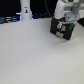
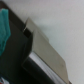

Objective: Open the kcup holder, insert the kcup into the holder, and close the kcup holder

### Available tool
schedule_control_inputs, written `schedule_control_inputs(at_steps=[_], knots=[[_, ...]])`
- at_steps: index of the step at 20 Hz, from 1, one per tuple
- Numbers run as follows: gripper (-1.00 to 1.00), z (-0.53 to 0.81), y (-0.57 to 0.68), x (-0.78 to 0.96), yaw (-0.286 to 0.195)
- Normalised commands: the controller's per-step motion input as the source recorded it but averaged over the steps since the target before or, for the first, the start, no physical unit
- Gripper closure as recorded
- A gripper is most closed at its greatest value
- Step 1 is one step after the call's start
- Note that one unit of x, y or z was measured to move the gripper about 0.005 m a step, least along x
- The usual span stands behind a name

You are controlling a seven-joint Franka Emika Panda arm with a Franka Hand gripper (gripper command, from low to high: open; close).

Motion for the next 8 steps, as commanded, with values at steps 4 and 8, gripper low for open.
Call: schedule_control_inputs(at_steps=[4,8], knots=[[-1.0,0.0,0.46,-0.7,0.076],[-1.0,0.26,0.45,-0.45,0.045]])
